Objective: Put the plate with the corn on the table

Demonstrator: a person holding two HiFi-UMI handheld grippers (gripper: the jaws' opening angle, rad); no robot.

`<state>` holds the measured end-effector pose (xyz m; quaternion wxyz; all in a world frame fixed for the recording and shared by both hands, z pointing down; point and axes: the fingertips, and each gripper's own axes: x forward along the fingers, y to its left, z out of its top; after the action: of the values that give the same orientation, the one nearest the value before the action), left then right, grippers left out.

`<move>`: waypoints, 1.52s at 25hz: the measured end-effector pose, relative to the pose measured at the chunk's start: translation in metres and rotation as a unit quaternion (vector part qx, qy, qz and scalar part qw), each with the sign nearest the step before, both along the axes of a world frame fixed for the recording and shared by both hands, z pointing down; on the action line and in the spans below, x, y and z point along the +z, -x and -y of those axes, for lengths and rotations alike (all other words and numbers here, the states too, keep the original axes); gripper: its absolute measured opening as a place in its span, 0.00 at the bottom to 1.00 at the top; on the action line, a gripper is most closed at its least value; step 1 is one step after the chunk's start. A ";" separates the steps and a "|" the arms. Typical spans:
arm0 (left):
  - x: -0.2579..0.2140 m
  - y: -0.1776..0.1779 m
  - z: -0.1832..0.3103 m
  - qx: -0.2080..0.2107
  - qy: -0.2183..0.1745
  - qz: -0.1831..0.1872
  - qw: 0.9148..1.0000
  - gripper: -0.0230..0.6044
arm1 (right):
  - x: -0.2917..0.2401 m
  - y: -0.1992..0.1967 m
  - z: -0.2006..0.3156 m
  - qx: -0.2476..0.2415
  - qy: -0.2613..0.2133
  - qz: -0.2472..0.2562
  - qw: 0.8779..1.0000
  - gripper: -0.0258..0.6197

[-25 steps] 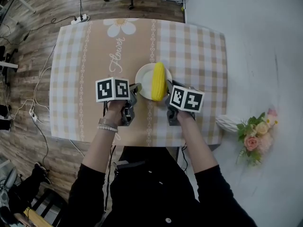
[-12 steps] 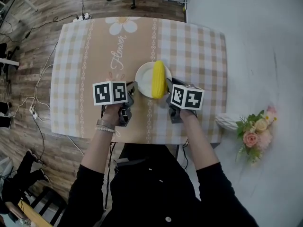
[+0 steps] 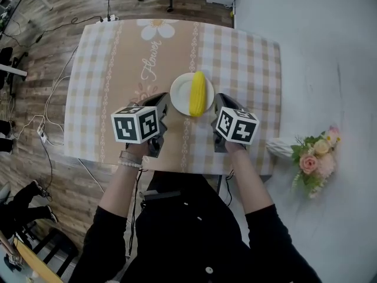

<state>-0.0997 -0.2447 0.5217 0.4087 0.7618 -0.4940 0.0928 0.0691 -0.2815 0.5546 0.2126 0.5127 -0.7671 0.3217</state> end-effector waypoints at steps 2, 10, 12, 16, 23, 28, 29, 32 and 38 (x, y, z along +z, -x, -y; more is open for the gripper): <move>-0.013 -0.005 -0.005 0.005 -0.021 0.006 1.000 0.07 | -0.009 0.000 -0.006 -0.003 -0.011 0.006 1.000 0.12; -0.068 -0.019 -0.025 0.028 -0.103 0.062 0.992 0.06 | -0.055 0.006 -0.034 -0.035 -0.063 0.015 0.997 0.11; -0.081 -0.022 -0.032 0.031 -0.121 0.072 0.990 0.06 | -0.069 0.007 -0.041 -0.046 -0.081 0.014 0.996 0.11; -0.099 -0.026 -0.047 0.041 -0.148 0.094 0.984 0.06 | -0.096 0.010 -0.056 -0.077 -0.118 0.002 0.990 0.11; -0.124 -0.031 -0.070 0.050 -0.179 0.129 0.974 0.06 | -0.138 0.006 -0.077 -0.108 -0.173 -0.011 0.979 0.11; -0.144 -0.034 -0.085 0.054 -0.202 0.140 0.968 0.06 | -0.163 0.005 -0.088 -0.124 -0.205 -0.021 0.971 0.11; -0.148 -0.034 -0.087 0.053 -0.207 0.141 0.967 0.06 | -0.167 0.005 -0.091 -0.127 -0.211 -0.023 0.969 0.11; -0.158 -0.036 -0.093 0.052 -0.219 0.151 0.963 0.06 | -0.178 0.005 -0.096 -0.135 -0.224 -0.023 0.965 0.11; -0.172 -0.039 -0.102 0.060 -0.238 0.196 0.949 0.06 | -0.202 0.005 -0.103 -0.140 -0.247 -0.009 0.959 0.11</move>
<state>-0.0608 -0.1430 0.3501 0.1046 0.8319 -0.5255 0.1441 0.0641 -0.1786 0.3523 0.1287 0.4393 -0.8850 0.0845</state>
